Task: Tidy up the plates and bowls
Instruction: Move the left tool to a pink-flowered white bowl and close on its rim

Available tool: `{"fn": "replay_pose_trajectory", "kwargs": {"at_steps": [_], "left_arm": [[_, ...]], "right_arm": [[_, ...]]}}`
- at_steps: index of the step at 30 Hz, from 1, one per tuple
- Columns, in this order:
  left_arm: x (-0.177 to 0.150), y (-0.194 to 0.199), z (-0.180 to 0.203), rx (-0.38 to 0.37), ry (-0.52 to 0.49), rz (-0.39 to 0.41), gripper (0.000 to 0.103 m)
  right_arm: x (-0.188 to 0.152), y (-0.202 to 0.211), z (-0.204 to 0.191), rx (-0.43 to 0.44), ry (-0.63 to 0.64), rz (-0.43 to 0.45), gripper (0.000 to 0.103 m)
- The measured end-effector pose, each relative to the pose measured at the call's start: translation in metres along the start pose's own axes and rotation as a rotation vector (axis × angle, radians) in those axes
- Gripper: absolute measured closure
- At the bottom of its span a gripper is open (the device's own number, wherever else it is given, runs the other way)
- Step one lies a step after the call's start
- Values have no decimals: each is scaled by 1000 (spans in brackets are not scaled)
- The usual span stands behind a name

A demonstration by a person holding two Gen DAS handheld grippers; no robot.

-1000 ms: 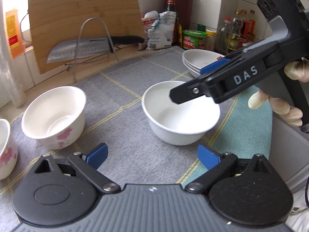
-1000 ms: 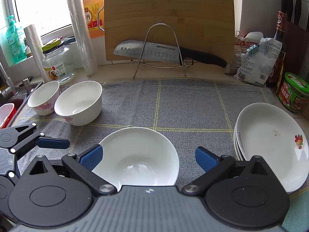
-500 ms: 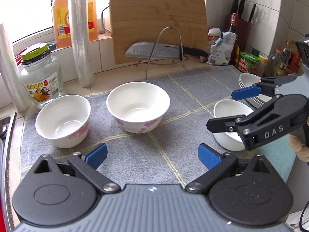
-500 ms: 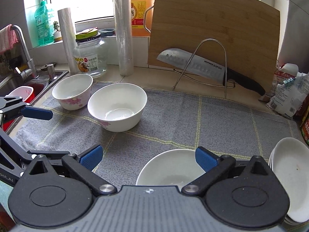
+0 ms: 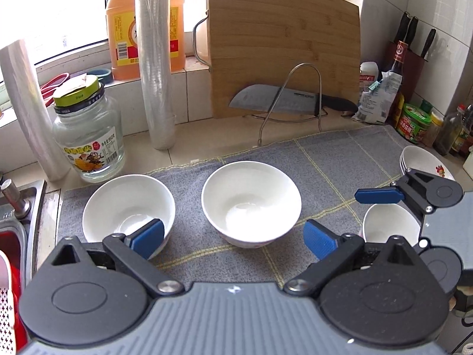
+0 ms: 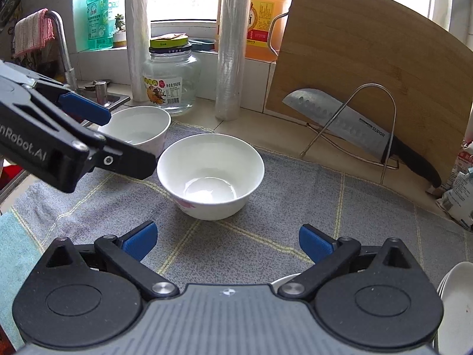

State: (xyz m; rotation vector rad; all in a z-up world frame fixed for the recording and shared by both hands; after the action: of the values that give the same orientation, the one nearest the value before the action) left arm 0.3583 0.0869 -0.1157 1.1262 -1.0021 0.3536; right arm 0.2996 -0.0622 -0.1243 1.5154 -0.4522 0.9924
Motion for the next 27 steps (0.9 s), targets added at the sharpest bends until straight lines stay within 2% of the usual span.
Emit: {"fn": "replay_pose_trajectory", "kwargs": {"at_steps": [2, 7, 16, 19, 22, 27], "left_arm": [[7, -10, -4, -19, -15, -18, 3], [22, -33, -8, -69, -61, -44, 3], [39, -75, -21, -124, -86, -98, 4], [37, -86, -20, -158, -105, -128, 5], [31, -95, -11, -224, -132, -181, 6], [21, -106, -4, -264, -158, -234, 10]], "right_arm": [[3, -2, -2, -30, -2, -6, 0], [10, -4, -9, -39, 9, -1, 0], [16, -21, -17, -62, 5, -2, 0], [13, -32, -17, -67, 4, -28, 0], [12, -39, -18, -63, 4, -44, 0], [10, -51, -22, -46, 9, -71, 0]]}}
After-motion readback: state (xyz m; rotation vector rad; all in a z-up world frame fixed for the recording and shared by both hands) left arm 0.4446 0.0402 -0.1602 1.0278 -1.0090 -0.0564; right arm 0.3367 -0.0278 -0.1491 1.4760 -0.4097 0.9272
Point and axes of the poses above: each gripper's, at about its wrist camera, not at the fingertips, and y roughly against the way its jaws point, z to its right, x to its top, the point moved 6 cm from there along -y, roughly the way its jaws point, and after that the axes turned 7 degrees about z, right-handed, at the moved point
